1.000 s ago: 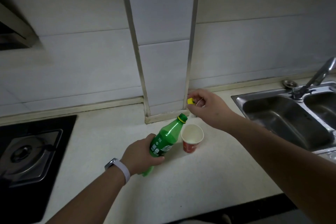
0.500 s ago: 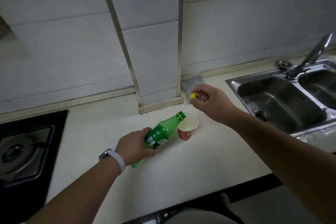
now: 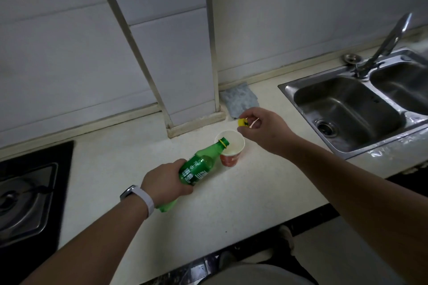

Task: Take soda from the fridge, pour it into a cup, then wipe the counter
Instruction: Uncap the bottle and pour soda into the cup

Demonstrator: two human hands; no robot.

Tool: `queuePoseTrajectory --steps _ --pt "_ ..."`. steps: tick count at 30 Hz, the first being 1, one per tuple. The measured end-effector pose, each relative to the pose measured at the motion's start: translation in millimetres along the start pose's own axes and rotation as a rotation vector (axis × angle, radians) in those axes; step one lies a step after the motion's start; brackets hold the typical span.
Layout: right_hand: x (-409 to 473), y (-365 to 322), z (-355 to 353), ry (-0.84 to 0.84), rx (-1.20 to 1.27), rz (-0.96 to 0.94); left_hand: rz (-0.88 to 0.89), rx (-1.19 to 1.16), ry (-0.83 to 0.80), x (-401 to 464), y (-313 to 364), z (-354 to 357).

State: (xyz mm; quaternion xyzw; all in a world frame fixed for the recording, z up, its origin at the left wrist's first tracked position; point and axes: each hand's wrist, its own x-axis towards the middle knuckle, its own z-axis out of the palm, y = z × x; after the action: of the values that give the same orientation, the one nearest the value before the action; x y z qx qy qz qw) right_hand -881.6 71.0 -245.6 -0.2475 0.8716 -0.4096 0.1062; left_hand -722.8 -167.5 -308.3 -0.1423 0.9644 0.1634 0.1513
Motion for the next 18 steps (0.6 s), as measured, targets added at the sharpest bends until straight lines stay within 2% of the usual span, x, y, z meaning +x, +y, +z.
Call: queuePoseTrajectory --steps 8,18 --pt "-8 11 12 -0.021 0.013 0.043 -0.011 -0.015 -0.061 2 -5 4" --pt "-9 12 16 -0.022 0.002 0.073 0.005 0.020 -0.043 1 -4 -9"
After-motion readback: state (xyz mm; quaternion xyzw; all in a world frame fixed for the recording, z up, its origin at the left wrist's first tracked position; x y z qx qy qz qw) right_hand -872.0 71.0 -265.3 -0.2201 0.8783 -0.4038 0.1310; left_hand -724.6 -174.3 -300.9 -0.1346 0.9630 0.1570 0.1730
